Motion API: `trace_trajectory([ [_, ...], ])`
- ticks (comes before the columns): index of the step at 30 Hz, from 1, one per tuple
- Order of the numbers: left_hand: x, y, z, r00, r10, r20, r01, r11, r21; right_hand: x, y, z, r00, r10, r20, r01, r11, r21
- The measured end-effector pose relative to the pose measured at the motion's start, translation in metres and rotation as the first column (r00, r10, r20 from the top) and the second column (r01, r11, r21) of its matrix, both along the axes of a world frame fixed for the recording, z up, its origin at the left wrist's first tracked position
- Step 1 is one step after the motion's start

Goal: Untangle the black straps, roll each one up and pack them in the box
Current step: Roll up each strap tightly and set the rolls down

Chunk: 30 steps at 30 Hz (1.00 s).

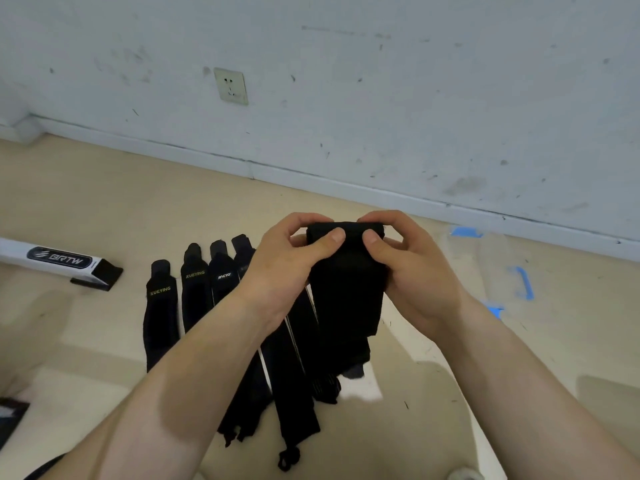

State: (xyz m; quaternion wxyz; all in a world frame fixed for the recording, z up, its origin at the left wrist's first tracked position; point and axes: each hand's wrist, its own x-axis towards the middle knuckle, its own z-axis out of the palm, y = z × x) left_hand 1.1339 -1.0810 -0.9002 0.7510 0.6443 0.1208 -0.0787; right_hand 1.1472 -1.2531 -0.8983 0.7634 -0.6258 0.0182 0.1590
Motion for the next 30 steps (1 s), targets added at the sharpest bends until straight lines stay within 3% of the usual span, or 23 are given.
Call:
trace_trajectory([
  [7,-0.002,-0.008,0.005,0.999,-0.008,0.051,0.005,0.998,0.061,-0.002,-0.004,0.001,1.000,-0.024,0.011,0.024,1.000,0.018],
  [13,-0.006,-0.009,0.006,0.998,-0.011,0.060,0.006,0.997,0.075,0.000,-0.004,0.002,0.996,-0.066,-0.067,0.073,0.991,0.112],
  [21,-0.004,-0.006,0.003,1.000,-0.016,0.026,0.015,0.999,0.035,0.000,-0.002,-0.005,0.993,-0.089,0.074,0.089,0.996,0.009],
  [25,0.001,-0.003,-0.001,0.999,-0.022,-0.036,0.021,1.000,-0.020,0.000,-0.001,-0.008,0.992,-0.111,0.064,0.111,0.994,0.006],
  [30,0.002,-0.003,-0.002,1.000,-0.020,-0.009,0.020,1.000,-0.011,0.002,0.000,-0.008,0.990,-0.129,0.054,0.129,0.992,0.004],
])
